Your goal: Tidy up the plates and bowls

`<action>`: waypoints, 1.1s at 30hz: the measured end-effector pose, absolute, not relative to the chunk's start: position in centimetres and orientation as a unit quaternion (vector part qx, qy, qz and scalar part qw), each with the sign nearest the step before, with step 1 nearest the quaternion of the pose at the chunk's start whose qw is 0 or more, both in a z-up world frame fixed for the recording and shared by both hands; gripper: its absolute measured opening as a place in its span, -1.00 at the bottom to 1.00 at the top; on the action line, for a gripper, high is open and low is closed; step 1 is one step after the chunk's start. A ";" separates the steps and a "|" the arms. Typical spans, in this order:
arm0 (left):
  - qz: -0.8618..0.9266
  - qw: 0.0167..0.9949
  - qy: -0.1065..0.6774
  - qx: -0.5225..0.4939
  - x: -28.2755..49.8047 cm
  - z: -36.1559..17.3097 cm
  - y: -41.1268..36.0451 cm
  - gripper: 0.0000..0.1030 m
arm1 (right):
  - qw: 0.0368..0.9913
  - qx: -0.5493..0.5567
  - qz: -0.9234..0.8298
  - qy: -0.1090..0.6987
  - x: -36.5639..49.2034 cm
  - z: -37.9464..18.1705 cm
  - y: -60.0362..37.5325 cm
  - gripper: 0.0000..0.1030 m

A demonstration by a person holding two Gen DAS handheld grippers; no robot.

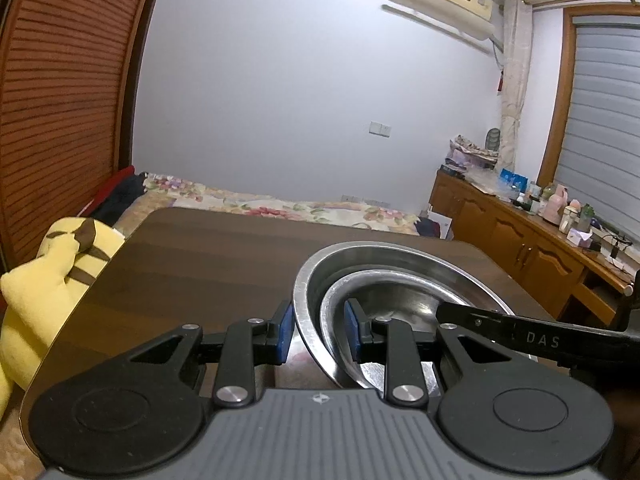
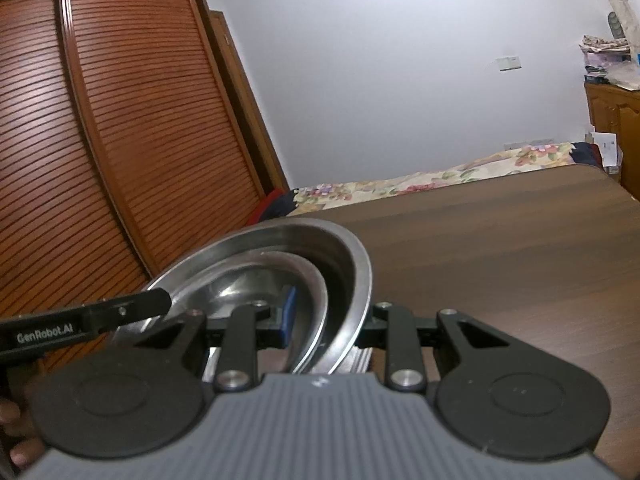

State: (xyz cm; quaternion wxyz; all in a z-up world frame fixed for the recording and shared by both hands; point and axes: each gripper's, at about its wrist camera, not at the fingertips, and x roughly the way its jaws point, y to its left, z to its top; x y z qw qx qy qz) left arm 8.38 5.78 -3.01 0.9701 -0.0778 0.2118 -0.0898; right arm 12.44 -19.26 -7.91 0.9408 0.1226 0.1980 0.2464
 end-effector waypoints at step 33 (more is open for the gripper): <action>-0.098 0.965 0.234 -0.064 9.6 -5.3 7.4 -0.45 | 0.947 0.074 0.231 0.210 12.5 -8.6 -17.6 -0.22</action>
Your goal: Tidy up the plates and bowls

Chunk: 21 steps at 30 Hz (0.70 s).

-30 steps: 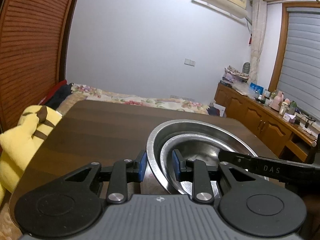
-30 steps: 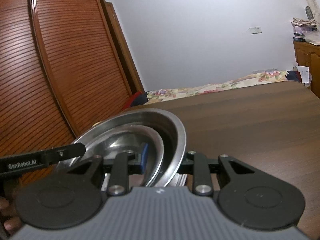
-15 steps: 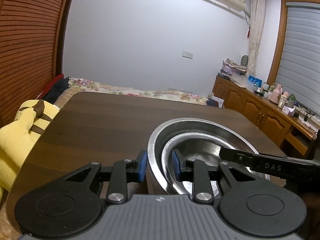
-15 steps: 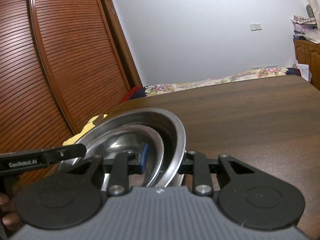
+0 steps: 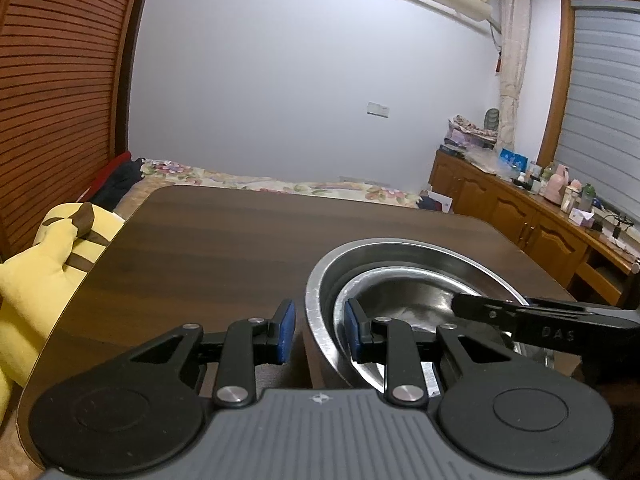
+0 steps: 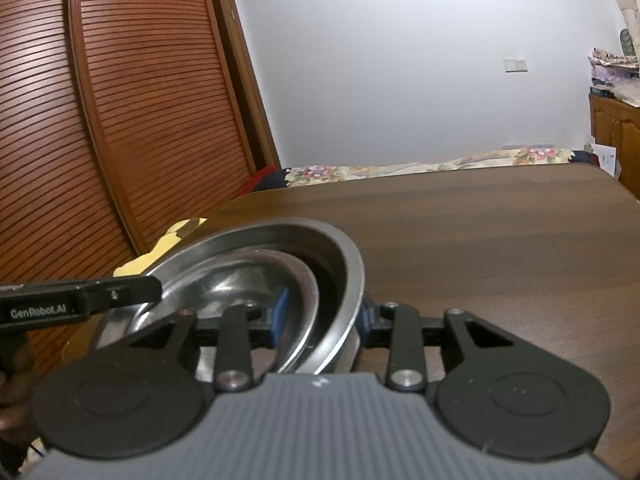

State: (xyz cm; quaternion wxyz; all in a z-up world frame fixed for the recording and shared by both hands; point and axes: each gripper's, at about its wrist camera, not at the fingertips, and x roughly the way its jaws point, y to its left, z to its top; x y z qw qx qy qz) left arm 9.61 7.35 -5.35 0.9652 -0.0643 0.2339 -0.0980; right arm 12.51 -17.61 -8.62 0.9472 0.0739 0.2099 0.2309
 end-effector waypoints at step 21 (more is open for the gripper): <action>-0.086 0.978 0.191 -0.016 6.4 -1.2 5.5 0.40 | 0.968 0.059 0.196 0.142 8.5 -4.7 -20.5 0.23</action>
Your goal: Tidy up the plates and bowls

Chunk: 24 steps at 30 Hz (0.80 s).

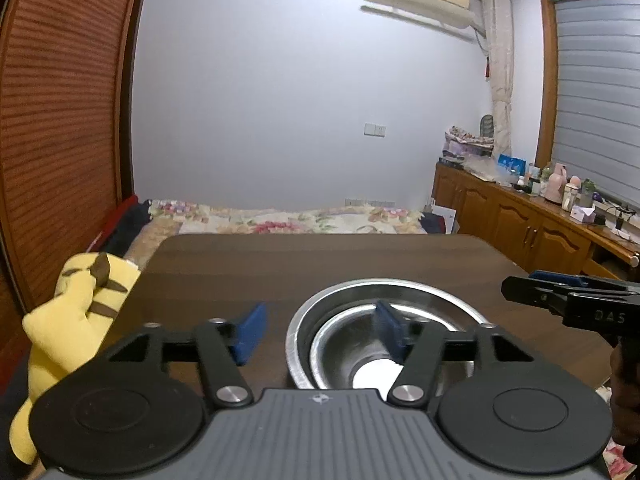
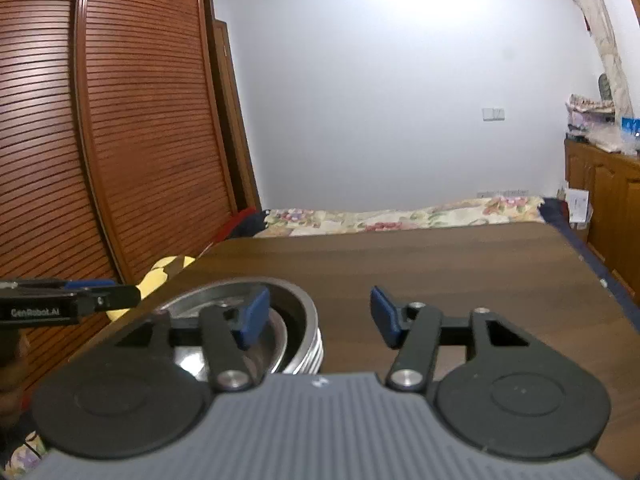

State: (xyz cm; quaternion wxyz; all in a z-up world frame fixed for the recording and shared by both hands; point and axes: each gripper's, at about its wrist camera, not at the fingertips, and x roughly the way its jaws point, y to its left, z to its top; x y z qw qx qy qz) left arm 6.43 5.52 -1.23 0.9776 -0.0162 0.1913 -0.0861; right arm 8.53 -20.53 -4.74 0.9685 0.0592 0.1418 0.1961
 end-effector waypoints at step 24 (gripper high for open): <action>-0.027 0.983 0.181 0.034 1.6 0.8 1.9 1.00 | 0.987 0.024 0.126 0.100 2.6 -1.9 -21.8 1.00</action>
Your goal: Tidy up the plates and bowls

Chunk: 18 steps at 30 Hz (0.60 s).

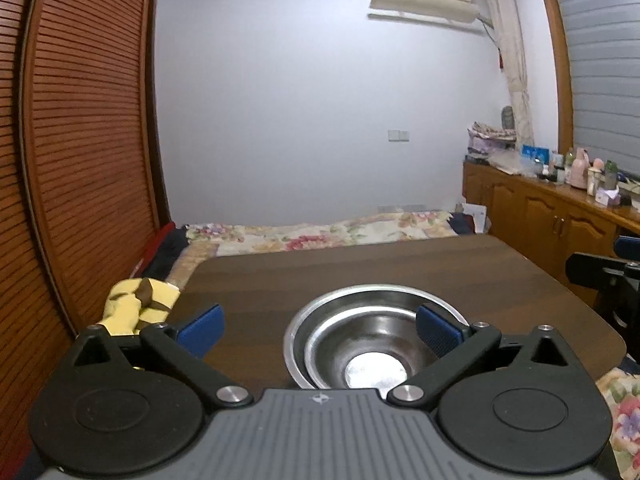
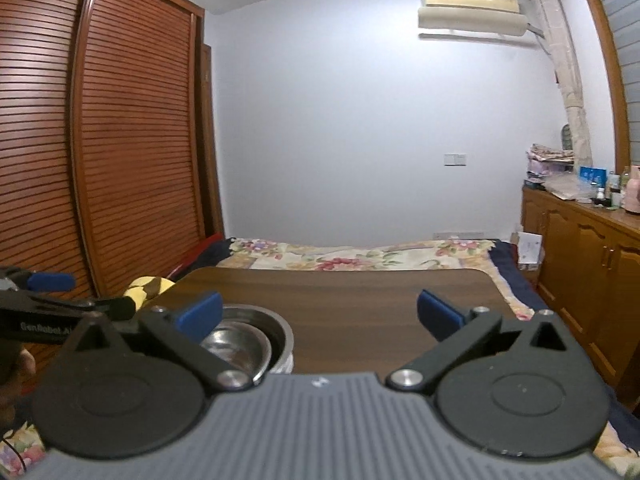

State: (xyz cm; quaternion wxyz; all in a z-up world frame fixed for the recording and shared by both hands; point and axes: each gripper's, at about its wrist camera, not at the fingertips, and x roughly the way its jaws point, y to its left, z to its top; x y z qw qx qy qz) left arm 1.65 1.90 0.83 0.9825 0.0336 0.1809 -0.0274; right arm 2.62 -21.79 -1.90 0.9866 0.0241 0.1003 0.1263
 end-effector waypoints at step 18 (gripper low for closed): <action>-0.016 0.977 0.209 0.037 0.3 -2.4 -0.9 1.00 | 0.988 0.022 0.087 0.125 1.6 -4.4 -22.7 1.00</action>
